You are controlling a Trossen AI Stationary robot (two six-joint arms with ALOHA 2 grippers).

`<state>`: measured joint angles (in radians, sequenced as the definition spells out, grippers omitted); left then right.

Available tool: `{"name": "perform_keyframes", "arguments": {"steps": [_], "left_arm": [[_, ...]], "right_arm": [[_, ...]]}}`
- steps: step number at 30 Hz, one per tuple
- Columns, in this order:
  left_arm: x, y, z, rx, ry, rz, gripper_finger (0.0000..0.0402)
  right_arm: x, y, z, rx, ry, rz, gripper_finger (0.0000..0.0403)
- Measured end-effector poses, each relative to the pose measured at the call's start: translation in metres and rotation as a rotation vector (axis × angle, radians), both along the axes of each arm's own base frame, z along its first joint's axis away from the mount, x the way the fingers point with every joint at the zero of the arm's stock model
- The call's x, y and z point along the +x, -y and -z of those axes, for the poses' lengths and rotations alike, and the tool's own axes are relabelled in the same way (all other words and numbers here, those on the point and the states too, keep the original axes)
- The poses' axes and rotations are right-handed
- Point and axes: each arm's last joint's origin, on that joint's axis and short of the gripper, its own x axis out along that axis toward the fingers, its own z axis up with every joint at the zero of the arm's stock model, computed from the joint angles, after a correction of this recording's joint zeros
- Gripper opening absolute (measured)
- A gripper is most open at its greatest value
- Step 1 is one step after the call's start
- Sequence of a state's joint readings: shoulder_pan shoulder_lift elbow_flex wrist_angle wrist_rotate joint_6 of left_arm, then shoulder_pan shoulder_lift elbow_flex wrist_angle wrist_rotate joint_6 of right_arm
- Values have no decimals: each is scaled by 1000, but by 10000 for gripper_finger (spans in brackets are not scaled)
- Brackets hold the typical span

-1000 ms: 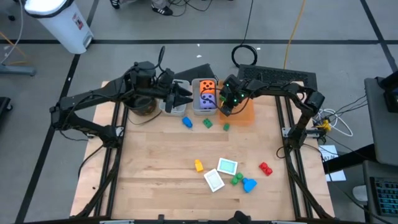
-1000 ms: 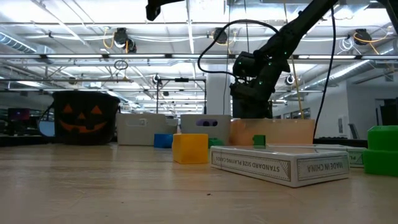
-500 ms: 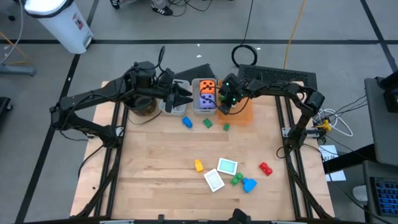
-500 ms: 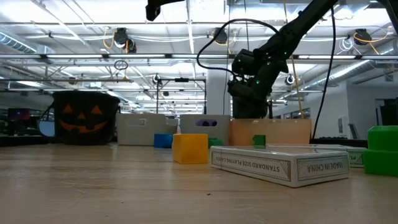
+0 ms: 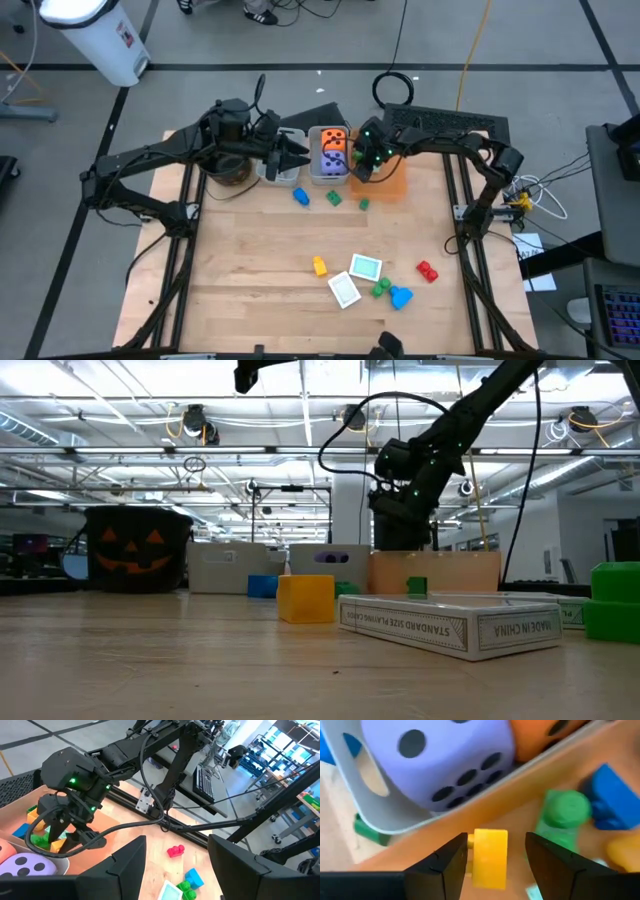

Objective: Pick & Place Toys
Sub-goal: Put the top yellow game piece into the orange bin, then put the yellow game piece into the orange bin

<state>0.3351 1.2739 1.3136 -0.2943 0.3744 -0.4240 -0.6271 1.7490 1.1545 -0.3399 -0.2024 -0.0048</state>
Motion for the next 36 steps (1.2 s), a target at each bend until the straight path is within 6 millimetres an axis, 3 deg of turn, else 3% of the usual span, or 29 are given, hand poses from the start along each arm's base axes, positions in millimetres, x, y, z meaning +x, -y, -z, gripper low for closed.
{"name": "perform_keyframes", "arguments": {"steps": [12,23,30,36], "left_arm": [[0,0,-1,6,9,-9,221],[-8,-4,-6,68,29,-15,221],[-27,-7,-20,79,83,-19,221],[-38,-9,-34,96,183,-56,221]], "right_arm": [[-18,-4,-49,-313,-32,29,186],[-37,-17,-121,-495,262,88,185],[-54,-31,-162,-475,515,225,185],[-59,-36,-168,-312,620,350,185]]}}
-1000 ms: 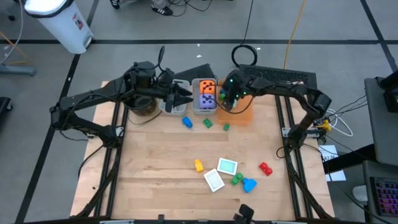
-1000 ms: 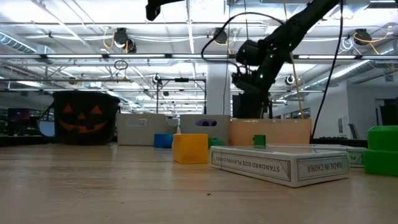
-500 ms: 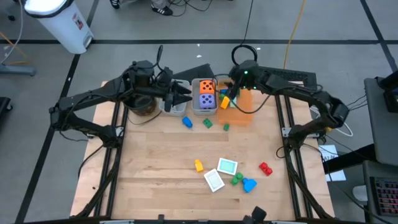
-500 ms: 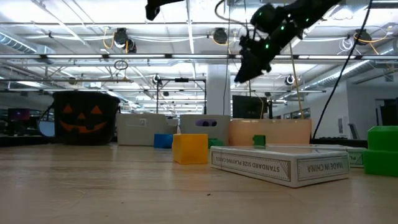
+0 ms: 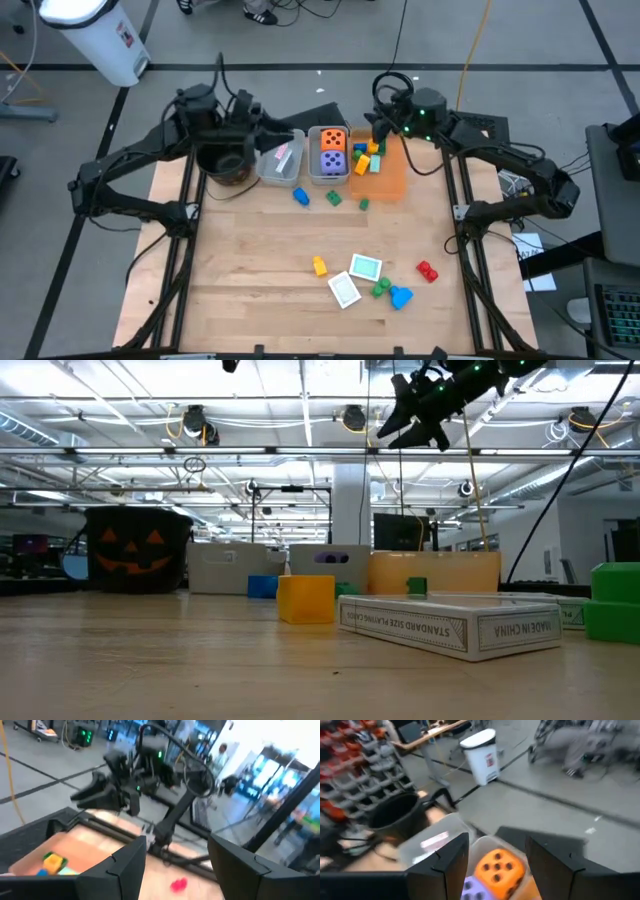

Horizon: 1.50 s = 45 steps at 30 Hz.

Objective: Pick & Place Toys
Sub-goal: Put the yellow game piece into the orange bin

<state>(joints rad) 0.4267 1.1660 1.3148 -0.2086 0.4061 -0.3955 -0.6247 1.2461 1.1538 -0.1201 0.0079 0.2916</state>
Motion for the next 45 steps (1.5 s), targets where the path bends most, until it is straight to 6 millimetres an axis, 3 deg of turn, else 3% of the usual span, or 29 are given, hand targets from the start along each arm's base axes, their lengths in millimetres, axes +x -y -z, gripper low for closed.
{"name": "perform_keyframes", "arguments": {"steps": [4,8,18,21,25,30,35,45], "left_arm": [[0,0,-7,-65,65,1,221],[2,6,-5,-37,47,81,221],[-6,43,10,8,-153,217,221],[-6,53,17,23,-217,234,221],[-6,62,22,48,-272,236,221],[-6,67,21,63,-268,251,221],[-4,68,17,65,-223,252,221],[3,67,13,35,-164,243,221]], "right_arm": [[4,-6,3,71,48,-153,183],[11,-25,2,103,80,-357,185],[29,-122,-9,-38,20,-515,181],[35,-152,-6,-72,-17,-531,180],[41,-178,1,-53,-22,-547,180],[44,-190,6,107,115,-502,180],[45,-195,21,150,194,-507,180],[33,-182,64,334,460,-439,180]]}}
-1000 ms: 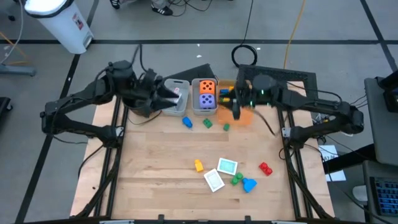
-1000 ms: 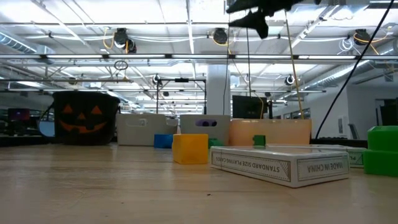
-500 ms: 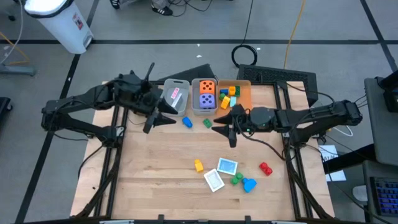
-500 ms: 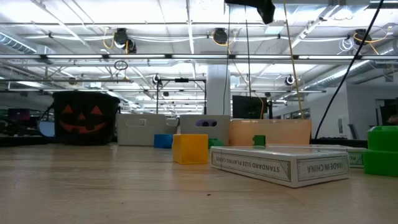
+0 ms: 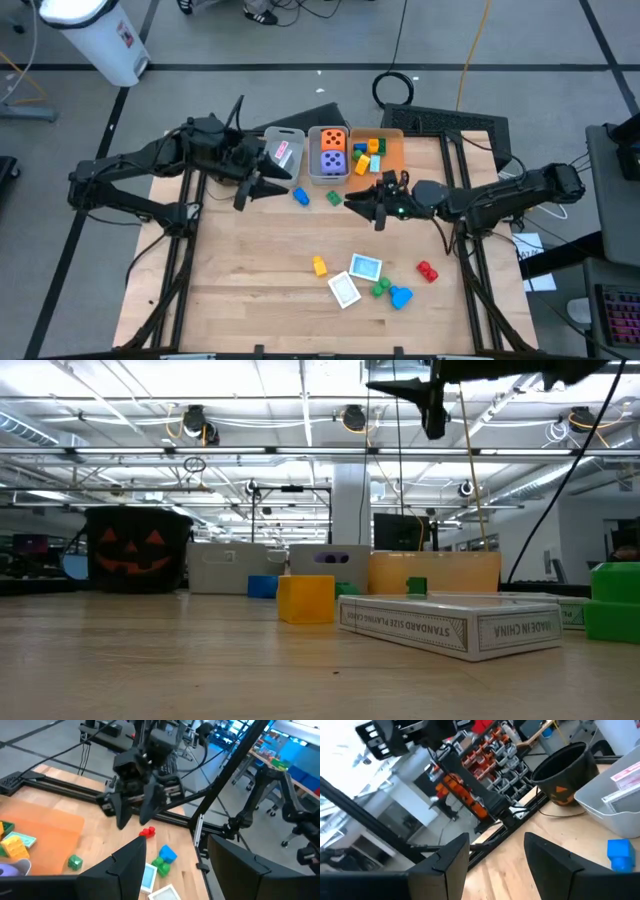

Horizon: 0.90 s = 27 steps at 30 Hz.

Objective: Pick & Place Toys
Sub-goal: Put the yellow game piece into the orange bin

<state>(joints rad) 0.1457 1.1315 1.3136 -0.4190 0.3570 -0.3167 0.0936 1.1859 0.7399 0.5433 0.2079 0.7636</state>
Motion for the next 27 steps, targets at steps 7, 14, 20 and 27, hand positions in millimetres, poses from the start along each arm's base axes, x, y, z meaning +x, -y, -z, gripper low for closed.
{"name": "perform_keyframes", "arguments": {"steps": [7,14,20,27], "left_arm": [[25,-2,1,-84,66,-22,221],[45,-9,14,-80,30,-118,221],[48,-5,17,-86,12,-105,221],[51,21,25,-98,-73,-74,221]], "right_arm": [[-4,19,1,-55,67,-178,180],[-12,28,-28,-116,-15,-383,180],[-30,24,-83,-397,-279,-441,180],[-42,2,-114,-646,-510,-469,180]]}}
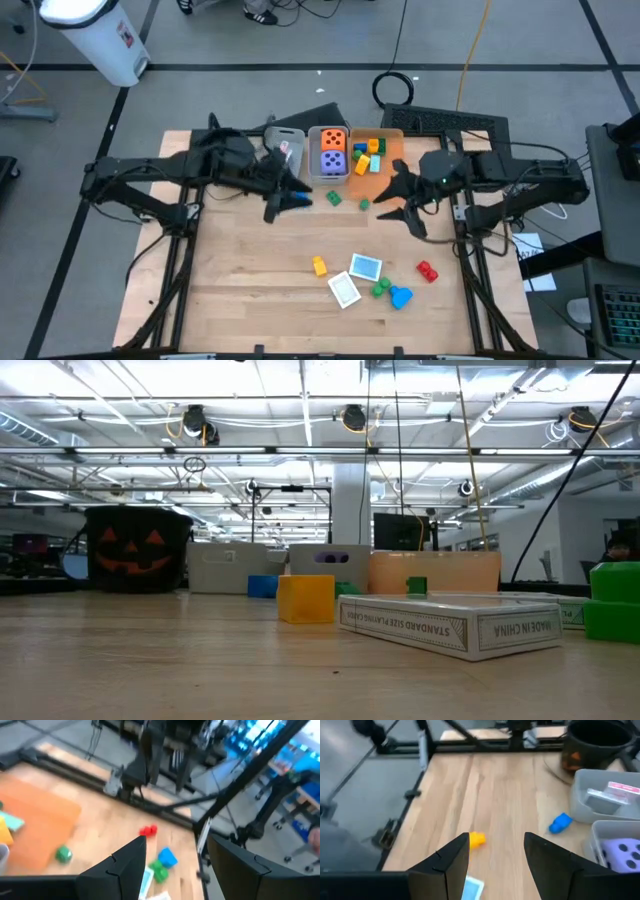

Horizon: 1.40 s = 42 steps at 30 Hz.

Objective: Pick & Place Toys
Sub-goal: Put the yellow game piece into the orange bin

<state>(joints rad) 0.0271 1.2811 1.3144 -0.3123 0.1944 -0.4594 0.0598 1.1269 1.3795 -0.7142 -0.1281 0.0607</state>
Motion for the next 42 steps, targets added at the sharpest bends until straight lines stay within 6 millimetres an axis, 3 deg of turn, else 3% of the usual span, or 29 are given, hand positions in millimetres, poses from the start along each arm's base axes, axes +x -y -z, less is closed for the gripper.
{"name": "perform_keyframes", "arguments": {"steps": [5,11,19,29,42], "left_arm": [[8,28,21,-5,-153,35,221],[11,55,41,26,-290,54,221],[26,77,82,77,-522,75,221],[54,95,119,53,-589,215,221],[55,92,119,276,-516,331,221]], "right_arm": [[-5,-19,9,-43,-129,-60,180],[-18,-43,29,-270,-330,-58,180],[-9,-71,41,-299,-358,-123,180],[8,-72,46,-253,-347,-63,180],[-17,-58,57,-7,-297,168,180]]}}
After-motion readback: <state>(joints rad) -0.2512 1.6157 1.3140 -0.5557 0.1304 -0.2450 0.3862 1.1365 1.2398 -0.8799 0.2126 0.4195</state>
